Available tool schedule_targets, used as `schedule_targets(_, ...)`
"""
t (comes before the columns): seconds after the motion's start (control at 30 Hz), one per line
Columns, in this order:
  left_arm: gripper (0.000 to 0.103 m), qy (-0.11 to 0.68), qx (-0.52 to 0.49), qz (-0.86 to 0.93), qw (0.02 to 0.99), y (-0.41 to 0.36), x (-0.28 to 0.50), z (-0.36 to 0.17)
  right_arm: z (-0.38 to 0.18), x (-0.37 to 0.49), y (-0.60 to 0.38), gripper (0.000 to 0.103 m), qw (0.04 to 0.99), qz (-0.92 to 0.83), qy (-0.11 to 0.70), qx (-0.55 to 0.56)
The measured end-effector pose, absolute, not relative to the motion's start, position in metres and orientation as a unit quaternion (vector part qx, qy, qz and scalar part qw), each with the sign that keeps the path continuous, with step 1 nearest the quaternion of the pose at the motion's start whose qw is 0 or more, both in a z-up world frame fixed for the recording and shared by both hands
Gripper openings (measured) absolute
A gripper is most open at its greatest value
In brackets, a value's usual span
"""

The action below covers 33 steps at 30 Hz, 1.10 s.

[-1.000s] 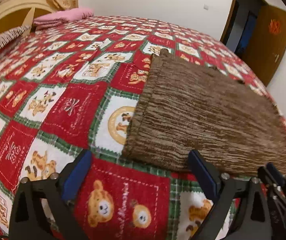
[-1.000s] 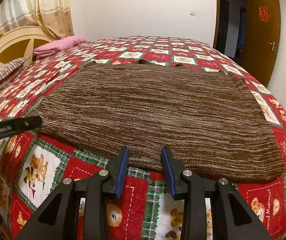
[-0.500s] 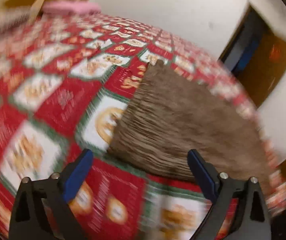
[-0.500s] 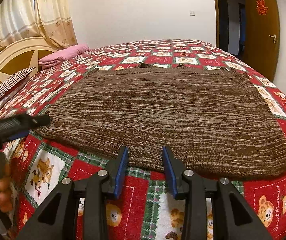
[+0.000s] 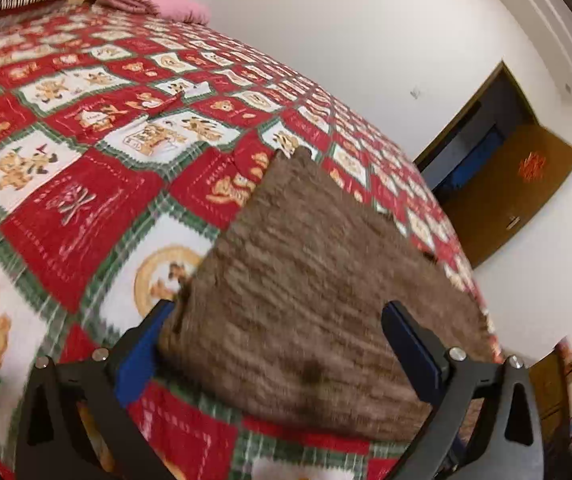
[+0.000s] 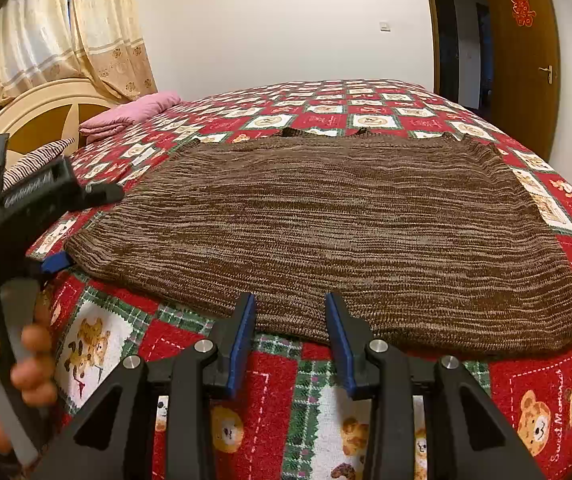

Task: Fold small clothes

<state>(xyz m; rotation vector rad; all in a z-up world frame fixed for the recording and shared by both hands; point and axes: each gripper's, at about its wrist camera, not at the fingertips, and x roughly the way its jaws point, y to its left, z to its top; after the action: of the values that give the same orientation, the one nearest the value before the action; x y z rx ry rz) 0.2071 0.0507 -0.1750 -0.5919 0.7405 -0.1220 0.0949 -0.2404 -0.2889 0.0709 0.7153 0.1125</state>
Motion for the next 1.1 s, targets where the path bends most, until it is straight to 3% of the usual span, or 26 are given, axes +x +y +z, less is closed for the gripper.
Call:
schedule_targets(0.03,0.1,0.352,-0.296,-0.065,0.886,0.055,0.208,-0.175,-0.289,0.095,-0.24,0.038,0.935,0.055,0.35,0.035)
schedule_targets(0.13,0.079,0.344,-0.322,-0.084,0.878,0.068,0.217,-0.176,-0.289,0.095,-0.241,0.039,0.935,0.056,0.349,0.036)
schedule_targets(0.2,0.056,0.349,-0.33,-0.086,0.873,0.075,0.221,-0.18,-0.289,0.095,-0.241,0.039,0.935,0.057,0.349,0.036)
schedule_targets(0.27,0.05,0.354,-0.335,-0.092,0.868,0.079,0.22,-0.183,-0.289,0.095,-0.241,0.039,0.935,0.057,0.349,0.037)
schedule_targets(0.33,0.05,0.351,-0.331,-0.108,0.869,0.08,0.214,-0.185,-0.289,0.095,-0.24,0.039,0.935,0.058,0.349,0.038)
schedule_targets(0.5,0.061,0.348,-0.343,-0.118,0.864,0.082,0.197,-0.185,-0.289,0.095,-0.24,0.039,0.935,0.059,0.348,0.039)
schedule_targets(0.83,0.063,0.376,-0.367,-0.134,0.84,0.061,0.155,-0.187,-0.29,0.095,-0.241,0.04,0.935,0.061,0.348,0.041)
schedule_targets(0.97,0.077,0.383,-0.374,-0.149,0.831,0.055,0.143,-0.183,-0.29,0.096,-0.24,0.04,0.935,0.061,0.348,0.042)
schedule_targets(1.1,0.079,0.366,-0.395,-0.135,0.832,0.061,0.167,-0.184,-0.29,0.095,-0.24,0.04,0.935,0.062,0.348,0.041)
